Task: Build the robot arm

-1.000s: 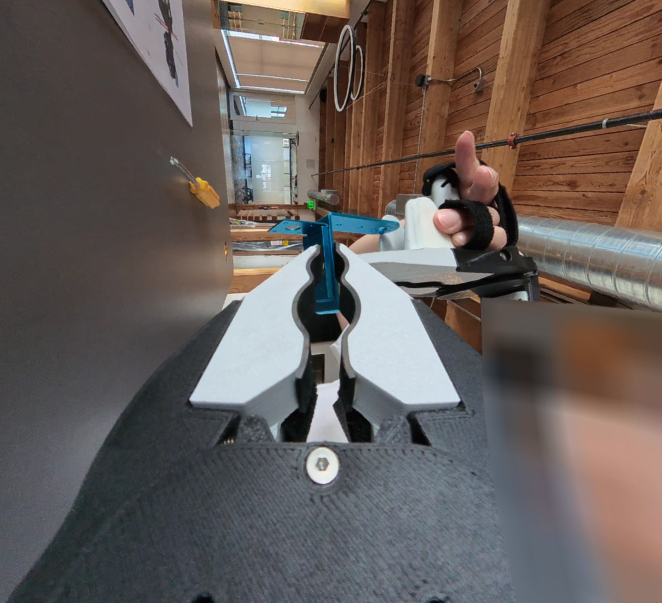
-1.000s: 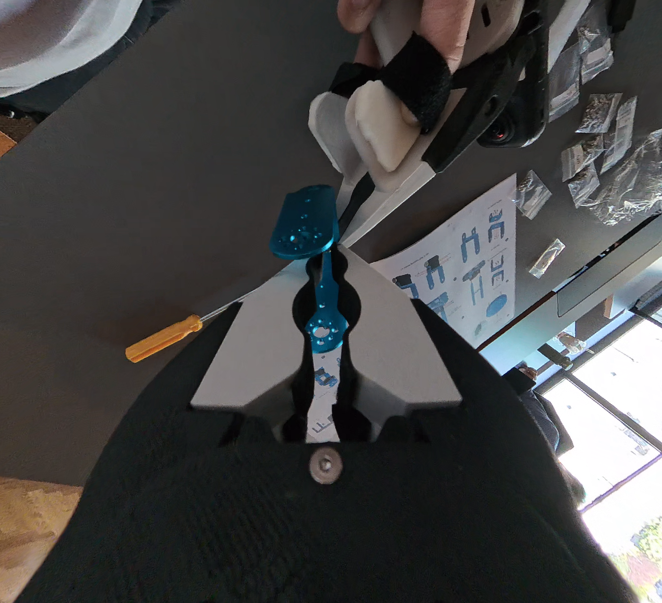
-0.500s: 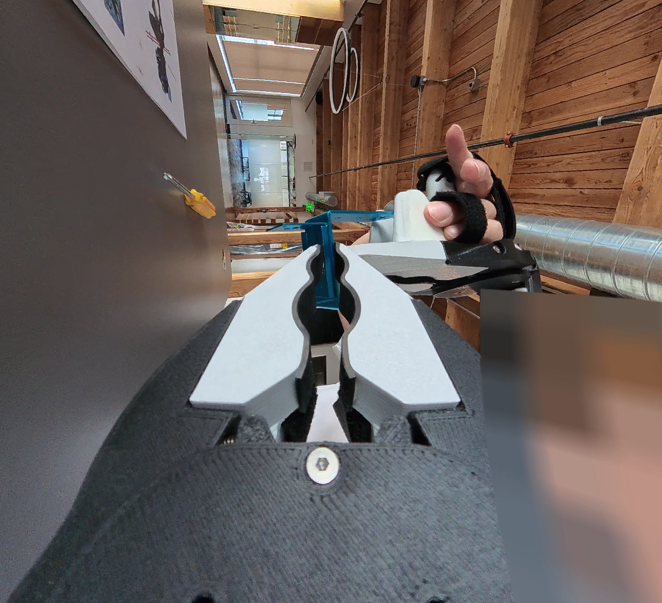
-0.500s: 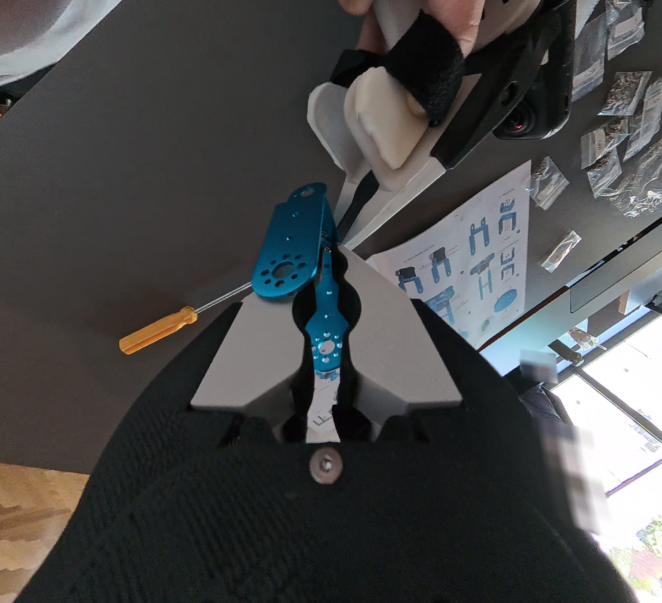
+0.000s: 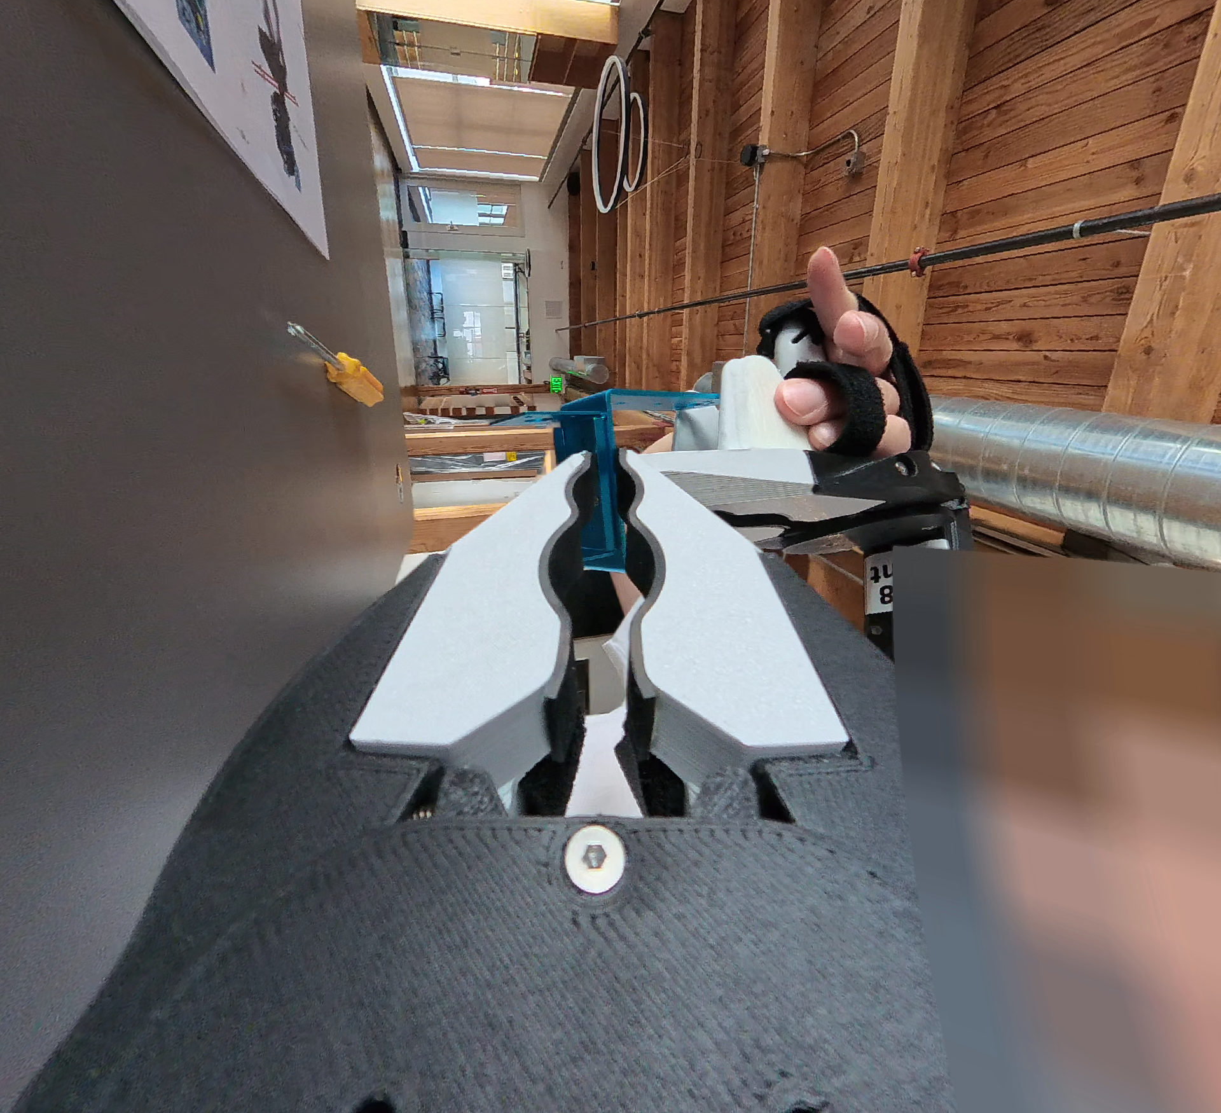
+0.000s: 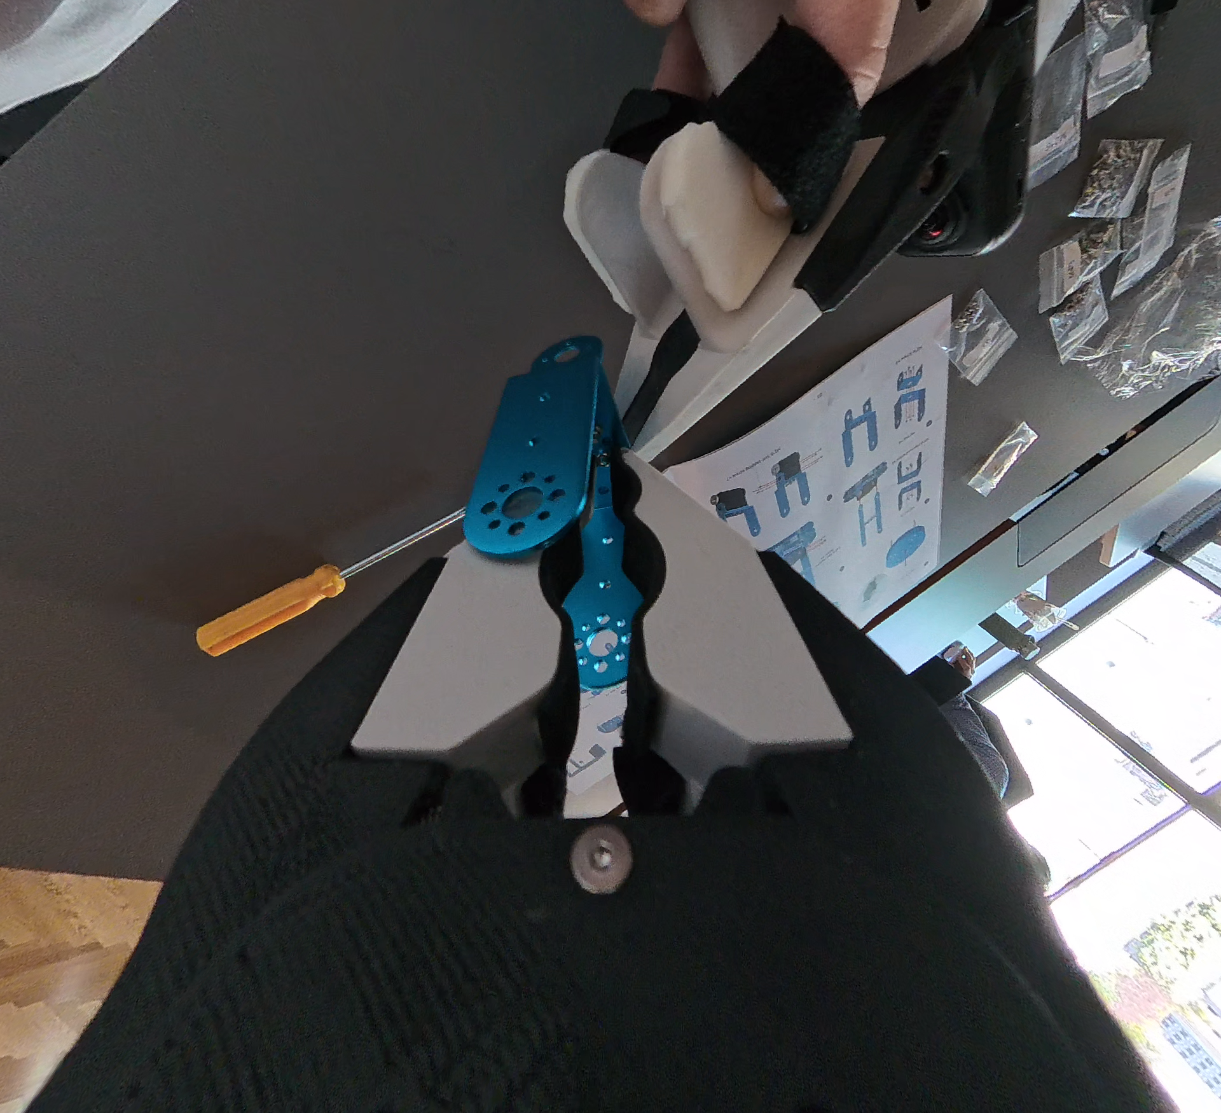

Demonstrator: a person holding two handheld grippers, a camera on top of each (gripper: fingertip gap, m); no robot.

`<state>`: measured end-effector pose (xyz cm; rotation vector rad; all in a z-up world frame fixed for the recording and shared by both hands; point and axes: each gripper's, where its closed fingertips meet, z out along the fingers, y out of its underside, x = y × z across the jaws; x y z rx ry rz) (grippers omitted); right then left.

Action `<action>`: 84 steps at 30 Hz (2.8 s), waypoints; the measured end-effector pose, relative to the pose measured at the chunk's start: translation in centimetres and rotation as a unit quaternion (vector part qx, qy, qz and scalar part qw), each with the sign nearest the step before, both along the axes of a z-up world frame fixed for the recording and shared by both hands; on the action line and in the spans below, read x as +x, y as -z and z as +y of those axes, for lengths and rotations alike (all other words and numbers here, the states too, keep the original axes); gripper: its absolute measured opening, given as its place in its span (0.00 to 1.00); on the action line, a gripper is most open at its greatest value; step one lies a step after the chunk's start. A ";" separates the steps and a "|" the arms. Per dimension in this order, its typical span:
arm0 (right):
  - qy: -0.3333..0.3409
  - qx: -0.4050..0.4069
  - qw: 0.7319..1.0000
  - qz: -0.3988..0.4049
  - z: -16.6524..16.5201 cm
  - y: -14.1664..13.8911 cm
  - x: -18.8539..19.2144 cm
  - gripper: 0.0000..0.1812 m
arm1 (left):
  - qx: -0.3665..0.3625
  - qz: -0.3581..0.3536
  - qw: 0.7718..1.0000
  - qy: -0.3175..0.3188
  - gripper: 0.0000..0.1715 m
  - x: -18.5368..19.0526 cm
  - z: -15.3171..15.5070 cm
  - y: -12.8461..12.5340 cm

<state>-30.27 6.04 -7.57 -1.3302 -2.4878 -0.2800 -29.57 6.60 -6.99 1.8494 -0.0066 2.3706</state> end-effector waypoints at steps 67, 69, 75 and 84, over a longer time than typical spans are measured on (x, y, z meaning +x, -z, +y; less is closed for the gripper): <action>0.307 -0.175 0.808 0.471 -2.1 6.2 3.2 0.02 | 0.127 0.289 0.947 0.061 0.13 -1.5 -1.4 8.7; 0.307 -0.182 0.799 0.484 -2.2 6.1 3.3 0.02 | 0.189 0.340 0.919 0.059 0.15 -1.5 -1.8 9.3; 0.307 -0.185 0.789 0.500 -2.4 6.1 4.0 0.02 | 0.255 0.411 0.874 0.037 0.16 -1.0 -0.9 9.9; 0.301 -0.192 0.786 0.506 -2.6 5.9 4.5 0.02 | 0.190 0.369 0.909 0.018 0.08 -0.4 -0.4 9.6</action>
